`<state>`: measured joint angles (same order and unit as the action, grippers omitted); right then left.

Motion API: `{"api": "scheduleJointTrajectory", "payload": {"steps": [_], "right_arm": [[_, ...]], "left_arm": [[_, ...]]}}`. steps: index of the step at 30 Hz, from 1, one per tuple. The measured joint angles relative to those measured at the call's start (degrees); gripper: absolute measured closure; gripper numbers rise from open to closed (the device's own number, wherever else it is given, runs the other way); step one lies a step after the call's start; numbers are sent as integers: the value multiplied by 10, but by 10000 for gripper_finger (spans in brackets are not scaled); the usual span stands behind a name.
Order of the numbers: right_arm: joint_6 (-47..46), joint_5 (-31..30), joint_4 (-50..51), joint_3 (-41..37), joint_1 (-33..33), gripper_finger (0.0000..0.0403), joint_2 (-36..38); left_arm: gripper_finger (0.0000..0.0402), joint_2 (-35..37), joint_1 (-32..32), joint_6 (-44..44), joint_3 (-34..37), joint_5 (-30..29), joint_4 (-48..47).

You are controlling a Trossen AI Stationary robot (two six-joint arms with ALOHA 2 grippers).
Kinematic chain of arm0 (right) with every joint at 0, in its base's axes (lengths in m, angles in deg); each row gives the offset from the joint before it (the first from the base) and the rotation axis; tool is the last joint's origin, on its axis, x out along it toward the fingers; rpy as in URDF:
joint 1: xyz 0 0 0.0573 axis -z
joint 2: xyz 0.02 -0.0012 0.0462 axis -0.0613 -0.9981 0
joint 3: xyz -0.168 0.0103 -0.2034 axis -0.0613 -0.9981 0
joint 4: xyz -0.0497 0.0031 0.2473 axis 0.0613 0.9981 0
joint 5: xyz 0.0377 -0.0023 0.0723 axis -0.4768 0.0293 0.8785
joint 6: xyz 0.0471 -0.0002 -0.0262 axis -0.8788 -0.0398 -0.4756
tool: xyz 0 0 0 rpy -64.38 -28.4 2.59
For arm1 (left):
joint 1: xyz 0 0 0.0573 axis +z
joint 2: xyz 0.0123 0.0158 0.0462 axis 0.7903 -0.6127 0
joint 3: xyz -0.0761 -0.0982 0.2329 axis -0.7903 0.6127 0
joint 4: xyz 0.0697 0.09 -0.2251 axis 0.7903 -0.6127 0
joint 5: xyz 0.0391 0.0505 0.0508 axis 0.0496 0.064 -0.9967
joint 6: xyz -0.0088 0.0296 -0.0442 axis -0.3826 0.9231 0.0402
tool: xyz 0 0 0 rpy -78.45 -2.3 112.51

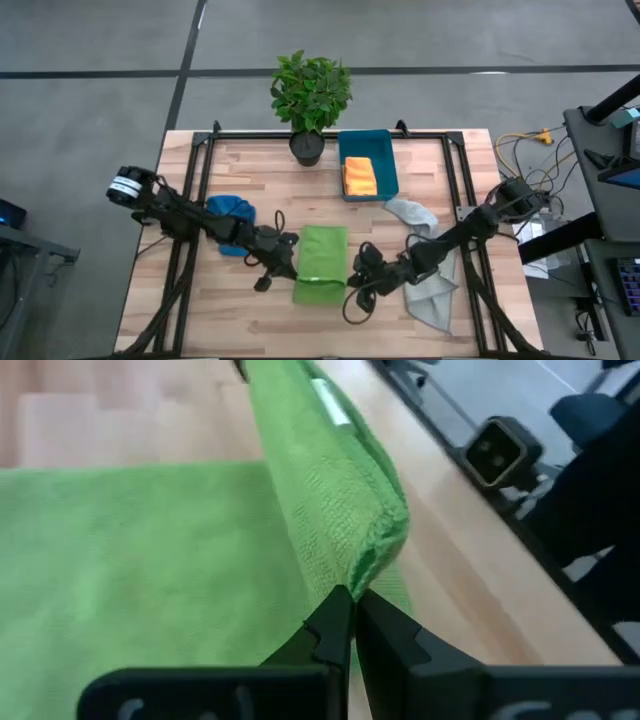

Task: Fold microfiber towels
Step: Fold the green microfiber towel

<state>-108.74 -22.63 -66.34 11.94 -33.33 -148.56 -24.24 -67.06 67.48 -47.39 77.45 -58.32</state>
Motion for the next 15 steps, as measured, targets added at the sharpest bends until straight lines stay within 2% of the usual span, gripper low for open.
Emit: {"api": "scheduleJointTrajectory", "payload": {"steps": [8,15], "right_arm": [[12,43,-9,-32,49,395,4],[14,44,-8,-45,87,395,4]], "left_arm": [[401,6,62,14,8,-2,1],[401,3,119,18,14,-4,1]]}}
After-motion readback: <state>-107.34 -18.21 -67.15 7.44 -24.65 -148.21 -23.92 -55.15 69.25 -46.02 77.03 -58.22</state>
